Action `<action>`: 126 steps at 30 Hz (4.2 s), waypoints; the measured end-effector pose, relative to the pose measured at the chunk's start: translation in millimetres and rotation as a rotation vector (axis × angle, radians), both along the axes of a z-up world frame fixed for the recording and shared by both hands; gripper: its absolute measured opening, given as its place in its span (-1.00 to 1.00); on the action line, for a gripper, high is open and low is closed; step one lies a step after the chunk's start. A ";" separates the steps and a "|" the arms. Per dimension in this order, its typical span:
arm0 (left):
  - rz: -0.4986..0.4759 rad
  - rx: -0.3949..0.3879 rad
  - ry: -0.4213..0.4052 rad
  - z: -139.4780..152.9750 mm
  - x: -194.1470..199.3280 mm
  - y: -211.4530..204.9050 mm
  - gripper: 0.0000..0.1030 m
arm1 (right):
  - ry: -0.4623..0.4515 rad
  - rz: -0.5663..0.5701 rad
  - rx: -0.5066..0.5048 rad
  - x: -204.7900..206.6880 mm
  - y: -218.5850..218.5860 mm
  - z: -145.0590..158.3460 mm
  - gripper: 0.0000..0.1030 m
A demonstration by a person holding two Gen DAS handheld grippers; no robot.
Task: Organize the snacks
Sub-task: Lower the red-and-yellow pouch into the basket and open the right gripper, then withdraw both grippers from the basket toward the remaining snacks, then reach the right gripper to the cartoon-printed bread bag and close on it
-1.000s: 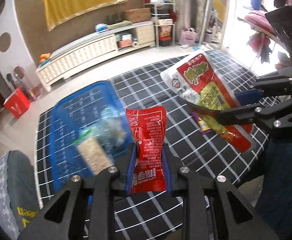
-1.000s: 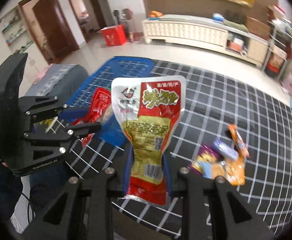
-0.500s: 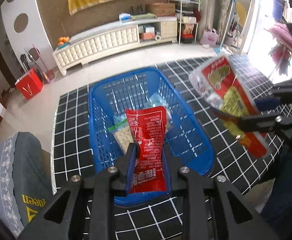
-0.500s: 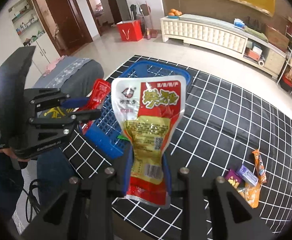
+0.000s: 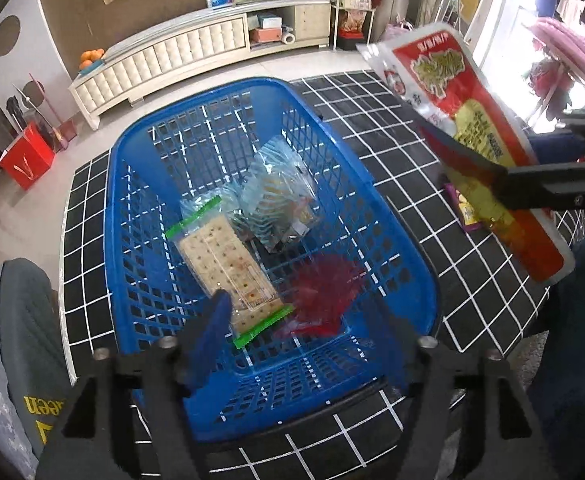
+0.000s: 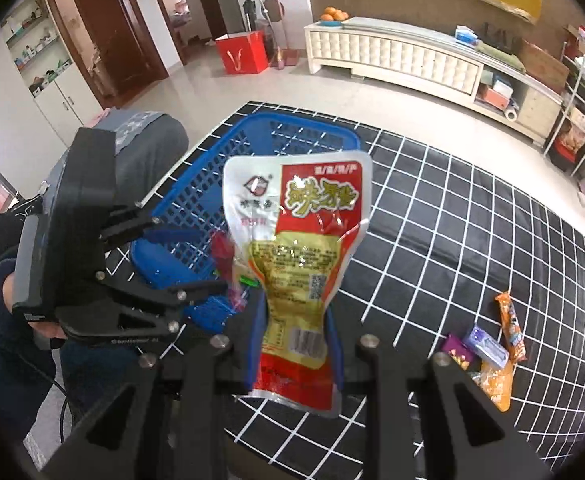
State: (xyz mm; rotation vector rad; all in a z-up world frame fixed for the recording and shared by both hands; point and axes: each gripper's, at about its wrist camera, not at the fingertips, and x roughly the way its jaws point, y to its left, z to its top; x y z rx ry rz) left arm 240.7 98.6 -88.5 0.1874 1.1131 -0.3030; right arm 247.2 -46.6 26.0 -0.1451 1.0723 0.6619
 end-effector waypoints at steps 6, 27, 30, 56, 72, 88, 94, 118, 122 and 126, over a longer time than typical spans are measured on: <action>0.039 0.006 -0.058 25.0 -11.4 12.4 0.32 | -0.008 0.004 0.005 -4.7 2.6 5.6 -0.37; 0.115 0.049 -0.155 64.1 -10.3 92.9 0.35 | -0.095 0.183 -0.122 43.8 94.4 8.0 -0.38; 0.108 0.038 -0.152 58.2 -1.1 98.7 0.35 | -0.089 0.218 -0.179 57.8 108.6 -3.4 -0.38; 0.088 -0.029 -0.091 15.2 42.8 101.1 0.35 | -0.051 0.289 -0.367 132.5 155.4 -72.6 0.48; 0.092 -0.062 -0.129 56.0 5.2 71.0 0.35 | -0.071 0.182 -0.190 80.1 87.6 -5.7 0.67; 0.004 -0.073 -0.192 97.8 -22.5 -7.4 0.35 | -0.126 0.029 -0.099 32.6 -14.2 40.6 0.67; -0.047 -0.062 -0.189 96.8 -21.4 -53.4 0.35 | -0.109 -0.070 -0.077 27.4 -64.9 42.7 0.67; 0.033 -0.070 -0.033 -29.0 -17.1 -167.3 0.35 | 0.040 -0.211 -0.084 9.4 -200.8 -87.6 0.67; 0.090 -0.088 -0.030 -44.7 -15.3 -167.2 0.35 | 0.036 -0.180 -0.056 12.2 -202.6 -105.9 0.67; 0.145 -0.142 0.012 -63.3 -12.2 -163.1 0.35 | 0.050 -0.100 -0.081 16.7 -191.8 -127.5 0.67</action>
